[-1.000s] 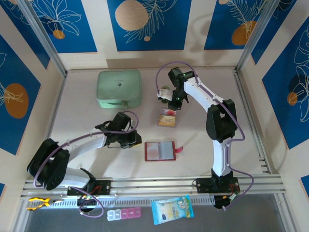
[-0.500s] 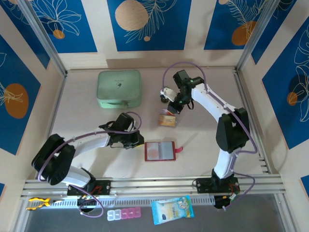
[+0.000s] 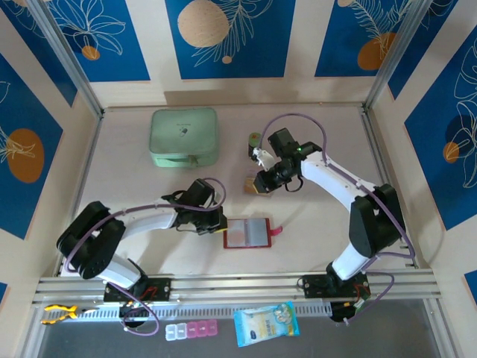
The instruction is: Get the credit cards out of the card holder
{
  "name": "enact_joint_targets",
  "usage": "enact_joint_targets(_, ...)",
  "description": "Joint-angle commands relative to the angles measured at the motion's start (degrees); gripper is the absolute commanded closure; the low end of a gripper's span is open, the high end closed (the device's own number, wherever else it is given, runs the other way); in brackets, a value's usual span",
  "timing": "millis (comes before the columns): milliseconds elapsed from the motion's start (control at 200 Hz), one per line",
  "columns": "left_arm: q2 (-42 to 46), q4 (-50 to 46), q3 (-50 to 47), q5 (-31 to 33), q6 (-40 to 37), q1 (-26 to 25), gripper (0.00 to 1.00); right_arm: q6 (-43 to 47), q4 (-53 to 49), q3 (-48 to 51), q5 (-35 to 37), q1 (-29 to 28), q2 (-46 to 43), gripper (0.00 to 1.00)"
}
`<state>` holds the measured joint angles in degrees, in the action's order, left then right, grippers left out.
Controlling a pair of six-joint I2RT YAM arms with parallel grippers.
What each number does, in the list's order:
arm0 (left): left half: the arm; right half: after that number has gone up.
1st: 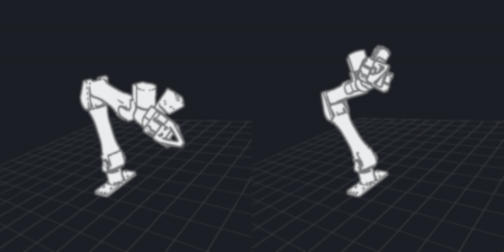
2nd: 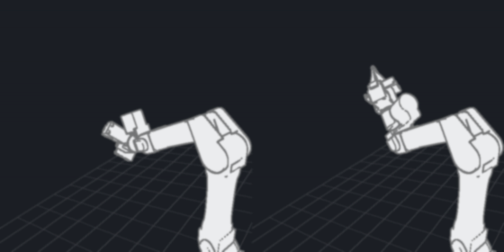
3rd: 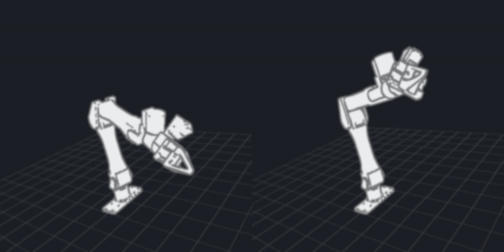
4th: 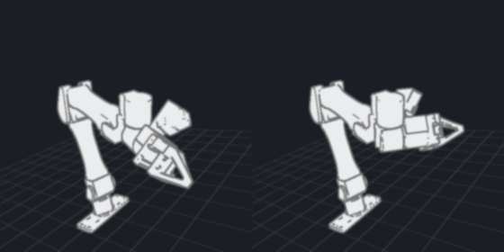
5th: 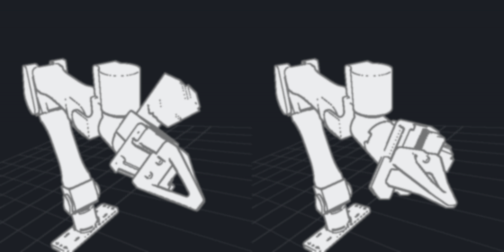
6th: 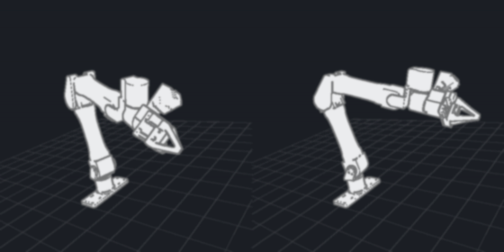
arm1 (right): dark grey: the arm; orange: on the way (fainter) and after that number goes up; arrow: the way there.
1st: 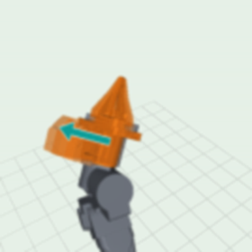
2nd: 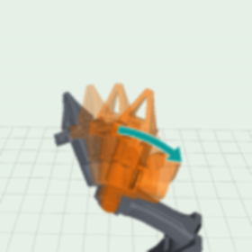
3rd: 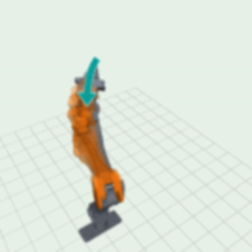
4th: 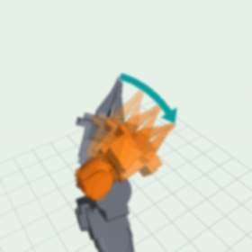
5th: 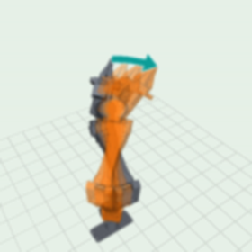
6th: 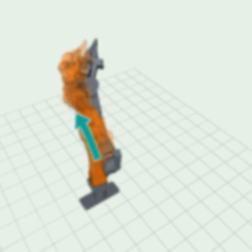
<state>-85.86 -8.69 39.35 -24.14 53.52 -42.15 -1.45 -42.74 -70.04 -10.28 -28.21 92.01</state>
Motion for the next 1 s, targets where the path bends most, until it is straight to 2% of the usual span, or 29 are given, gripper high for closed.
enact_joint_targets(0, -0.96, 0.2, -0.6, 0.44, 0.36, -0.92, 1.0, -11.18, 4.5, 3.51, -4.49, -1.59, -2.61, 0.86)
enact_joint_targets(185, -1.25, -0.43, -1.36, 1.2, -0.04, -1.22, 1.0, -18.67, 10.21, 9.46, -4.82, -4.66, -5.18, 0.86)
enact_joint_targets(410, -2.44, 0.44, -2.96, 1.36, -0.01, -1.29, 1.0, -27.68, 12.77, 13.32, -3.11, -7.35, -7.22, 0.85)
enact_joint_targets(605, -2.73, 0.28, -3.14, 1.72, -0.3, -1.35, 1.0, -37.12, 15.62, 18.43, -4.71, -10.02, -9.02, 0.86)
enact_joint_targets(815, -2.73, -1.59, -2.73, 2.88, -1.31, -1.3, 1.0, -45.29, 13.08, 20.49, -2.79, -13.73, -9.27, 0.86)
enact_joint_targets(890, -2.58, -2.07, -2.63, 3.12, -1.81, -1.24, 1.0, -46.81, 14.89, 21.83, -2.86, -14.89, -9.33, 0.82)
enact_joint_targets(995, -1.86, -3.46, -2.78, 4.11, -2.5, -0.96, 1.0, -48.79, 17.07, 22.63, -2.22, -16.29, -8.66, 0.72)
